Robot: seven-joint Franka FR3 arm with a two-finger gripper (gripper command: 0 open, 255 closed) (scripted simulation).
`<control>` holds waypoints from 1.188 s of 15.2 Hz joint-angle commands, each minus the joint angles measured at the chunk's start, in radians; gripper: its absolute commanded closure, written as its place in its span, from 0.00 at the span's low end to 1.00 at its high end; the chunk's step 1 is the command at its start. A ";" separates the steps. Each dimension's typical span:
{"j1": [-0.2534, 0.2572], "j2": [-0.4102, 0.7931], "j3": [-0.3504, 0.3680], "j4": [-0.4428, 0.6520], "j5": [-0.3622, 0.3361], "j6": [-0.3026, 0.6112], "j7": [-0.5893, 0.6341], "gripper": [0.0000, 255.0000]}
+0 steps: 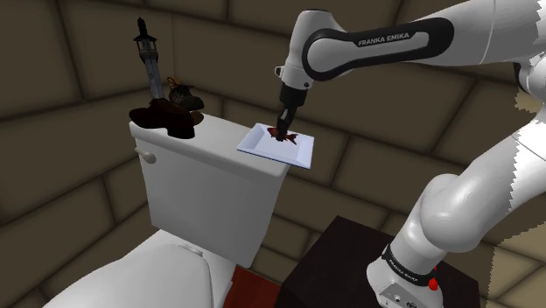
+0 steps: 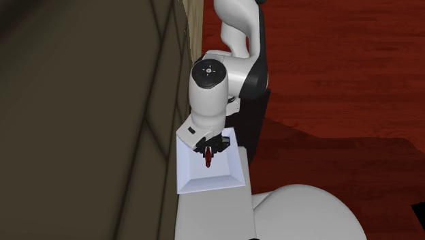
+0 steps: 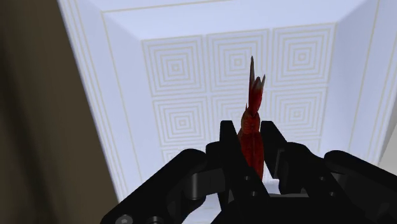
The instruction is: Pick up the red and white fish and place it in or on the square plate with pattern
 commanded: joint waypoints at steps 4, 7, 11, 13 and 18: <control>0.000 0.003 0.000 -0.005 0.000 0.009 0.000 1.00; 0.000 0.003 0.000 -0.005 0.000 0.009 0.000 1.00; 0.000 0.003 0.000 -0.005 0.000 0.009 0.000 0.00; 0.000 0.003 0.000 -0.005 0.000 0.009 0.000 0.00; -0.001 -0.020 -0.003 0.101 0.000 -0.120 -0.001 0.00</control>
